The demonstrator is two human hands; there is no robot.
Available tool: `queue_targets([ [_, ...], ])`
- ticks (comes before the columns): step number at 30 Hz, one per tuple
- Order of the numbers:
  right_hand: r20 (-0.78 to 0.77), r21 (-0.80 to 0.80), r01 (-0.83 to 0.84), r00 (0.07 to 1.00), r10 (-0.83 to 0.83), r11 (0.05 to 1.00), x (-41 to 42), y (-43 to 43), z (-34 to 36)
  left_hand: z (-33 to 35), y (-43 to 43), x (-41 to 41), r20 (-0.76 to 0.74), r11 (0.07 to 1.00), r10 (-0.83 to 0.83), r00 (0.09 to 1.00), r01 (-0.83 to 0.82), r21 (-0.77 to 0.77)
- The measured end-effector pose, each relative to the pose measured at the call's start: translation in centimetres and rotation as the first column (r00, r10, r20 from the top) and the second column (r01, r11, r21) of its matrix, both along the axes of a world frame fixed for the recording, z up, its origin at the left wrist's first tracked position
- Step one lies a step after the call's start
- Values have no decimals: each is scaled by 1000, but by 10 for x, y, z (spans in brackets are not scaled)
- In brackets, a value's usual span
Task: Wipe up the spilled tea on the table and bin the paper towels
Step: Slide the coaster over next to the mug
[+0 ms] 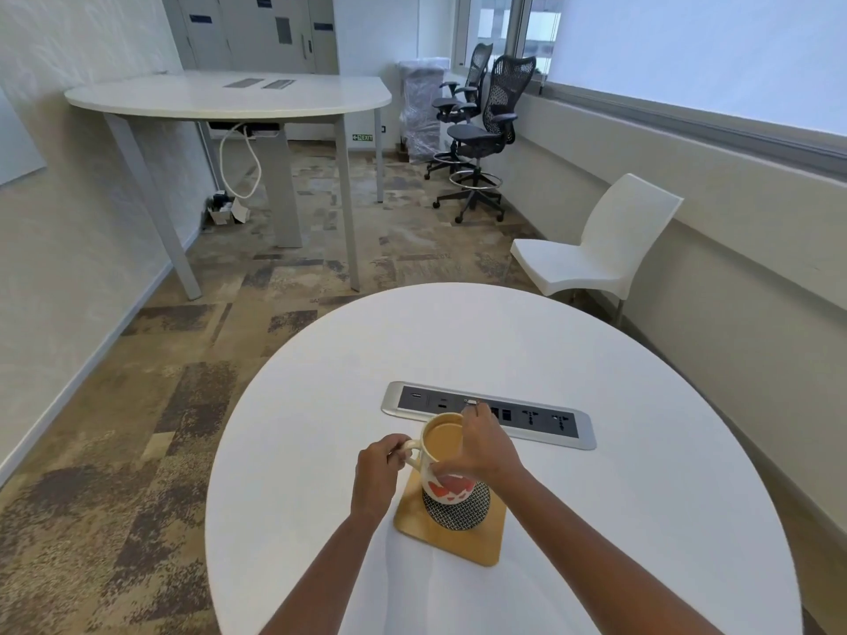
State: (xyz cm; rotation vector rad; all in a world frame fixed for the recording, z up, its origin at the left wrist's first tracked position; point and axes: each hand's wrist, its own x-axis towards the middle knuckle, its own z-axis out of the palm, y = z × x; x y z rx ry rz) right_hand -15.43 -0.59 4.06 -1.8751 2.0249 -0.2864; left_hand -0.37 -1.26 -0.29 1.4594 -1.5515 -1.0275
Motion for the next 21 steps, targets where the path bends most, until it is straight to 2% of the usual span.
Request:
queue_targets([
  [21,-27,36,-45,999,46,998,-10,3,-16,-15,15,-13,9,996,78,997,-78,38],
])
